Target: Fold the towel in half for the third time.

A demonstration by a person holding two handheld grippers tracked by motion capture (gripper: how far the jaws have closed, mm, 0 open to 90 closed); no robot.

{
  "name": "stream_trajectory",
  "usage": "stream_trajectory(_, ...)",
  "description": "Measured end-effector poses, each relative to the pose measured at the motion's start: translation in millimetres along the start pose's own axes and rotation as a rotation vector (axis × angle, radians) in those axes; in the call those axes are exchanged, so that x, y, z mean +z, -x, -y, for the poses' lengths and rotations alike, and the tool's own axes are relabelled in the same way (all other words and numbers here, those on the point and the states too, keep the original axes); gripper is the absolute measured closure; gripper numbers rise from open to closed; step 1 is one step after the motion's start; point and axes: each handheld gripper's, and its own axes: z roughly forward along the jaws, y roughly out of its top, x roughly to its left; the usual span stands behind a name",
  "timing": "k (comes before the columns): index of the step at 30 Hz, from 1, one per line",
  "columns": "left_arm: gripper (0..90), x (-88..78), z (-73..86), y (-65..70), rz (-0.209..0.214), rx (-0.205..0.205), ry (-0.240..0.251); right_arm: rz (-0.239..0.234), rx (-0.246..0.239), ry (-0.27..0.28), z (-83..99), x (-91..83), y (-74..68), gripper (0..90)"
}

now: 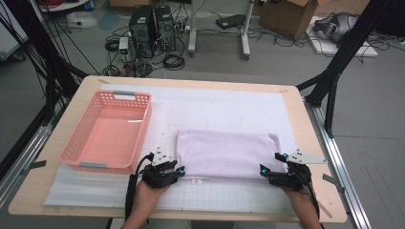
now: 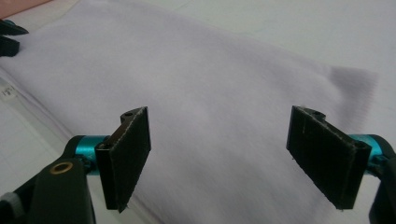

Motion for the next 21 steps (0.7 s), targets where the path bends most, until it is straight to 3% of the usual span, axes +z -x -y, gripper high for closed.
stream_trajectory(3, 68.7, -0.2, 0.2, 0.9, 0.009, 0.002, -0.001, 0.001, -0.018, -0.008, -9.7, 11.1, -8.1, 20.7)
stream_trajectory(8, 75.0, -0.1, 0.4, 0.1, 0.028, -0.018, 0.003, -0.056, -0.031, -0.012, -27.2, 30.6, -20.0, 19.3)
stream_trajectory(11, 76.2, -0.3, 0.6, -2.6, 0.044, -0.039, 0.003, -0.105, -0.037, -0.025, -40.2, 46.7, -25.5, 17.7)
stream_trajectory(16, 76.4, -0.3, 1.0, -6.5, 0.071, -0.074, 0.005, -0.143, -0.052, -0.057, -65.0, 76.7, -31.6, 17.6)
stream_trajectory(21, 76.5, -0.2, 0.9, -7.5, 0.076, -0.082, 0.003, -0.167, -0.072, -0.066, -92.0, 106.1, -33.7, 24.5)
